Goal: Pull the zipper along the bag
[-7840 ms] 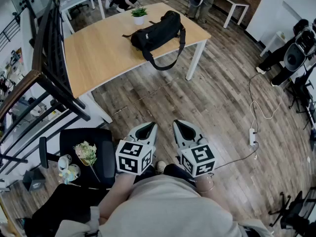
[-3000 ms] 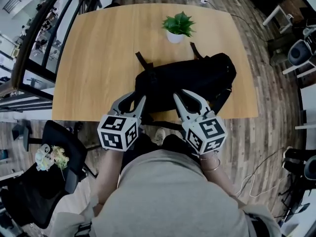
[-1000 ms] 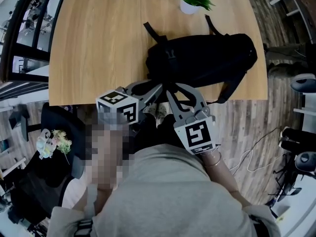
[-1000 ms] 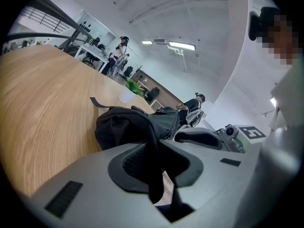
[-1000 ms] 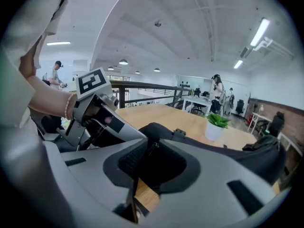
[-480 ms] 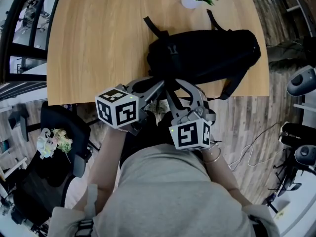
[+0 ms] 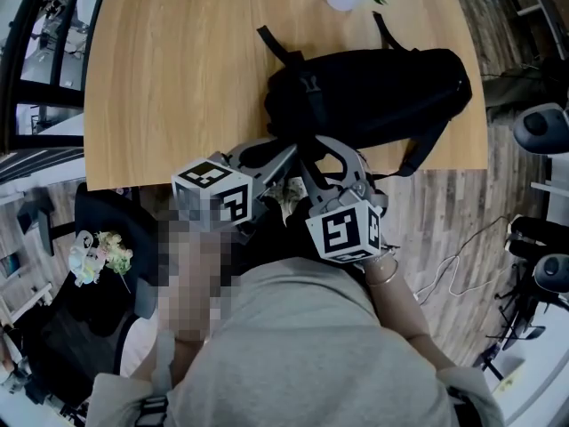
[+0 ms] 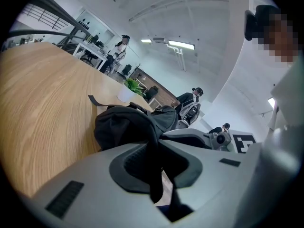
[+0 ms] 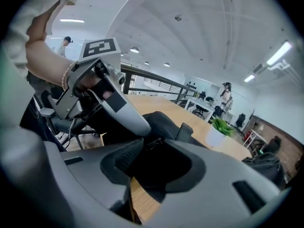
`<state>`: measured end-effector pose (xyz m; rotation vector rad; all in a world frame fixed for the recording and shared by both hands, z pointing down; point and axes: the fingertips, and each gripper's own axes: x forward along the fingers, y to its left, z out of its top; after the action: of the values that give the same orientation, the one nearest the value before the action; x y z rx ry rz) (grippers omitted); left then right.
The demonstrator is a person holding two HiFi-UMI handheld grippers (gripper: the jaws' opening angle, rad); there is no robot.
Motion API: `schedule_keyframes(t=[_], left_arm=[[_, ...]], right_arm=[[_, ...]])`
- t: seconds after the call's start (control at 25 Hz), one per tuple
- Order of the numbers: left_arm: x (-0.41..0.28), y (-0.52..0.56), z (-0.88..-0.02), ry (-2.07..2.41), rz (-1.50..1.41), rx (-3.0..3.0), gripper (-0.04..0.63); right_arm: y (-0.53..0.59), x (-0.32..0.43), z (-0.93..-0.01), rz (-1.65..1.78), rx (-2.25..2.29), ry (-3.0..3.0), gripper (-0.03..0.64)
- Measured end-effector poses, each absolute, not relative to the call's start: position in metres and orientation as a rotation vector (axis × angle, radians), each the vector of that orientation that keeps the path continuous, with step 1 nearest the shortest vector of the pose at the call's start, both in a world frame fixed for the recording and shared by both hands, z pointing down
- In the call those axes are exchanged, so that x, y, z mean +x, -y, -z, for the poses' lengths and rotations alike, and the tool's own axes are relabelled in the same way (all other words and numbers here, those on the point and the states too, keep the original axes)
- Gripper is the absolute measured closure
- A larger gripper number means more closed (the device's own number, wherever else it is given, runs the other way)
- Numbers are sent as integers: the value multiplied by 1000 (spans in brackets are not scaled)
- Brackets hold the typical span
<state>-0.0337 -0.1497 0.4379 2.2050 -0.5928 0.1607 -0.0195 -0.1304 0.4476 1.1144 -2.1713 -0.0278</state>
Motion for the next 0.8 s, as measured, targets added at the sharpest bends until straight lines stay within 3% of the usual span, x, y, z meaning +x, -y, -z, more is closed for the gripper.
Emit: schedule_keyframes(t=[0.52, 0.8], left_arm=[[-31, 147, -431, 510, -170, 2257, 535], [-29, 149, -432, 490, -135, 2229, 534]], right_arm=[[130, -18, -445, -112, 1203, 2273, 489], [128, -15, -447, -285, 1245, 2319, 531]])
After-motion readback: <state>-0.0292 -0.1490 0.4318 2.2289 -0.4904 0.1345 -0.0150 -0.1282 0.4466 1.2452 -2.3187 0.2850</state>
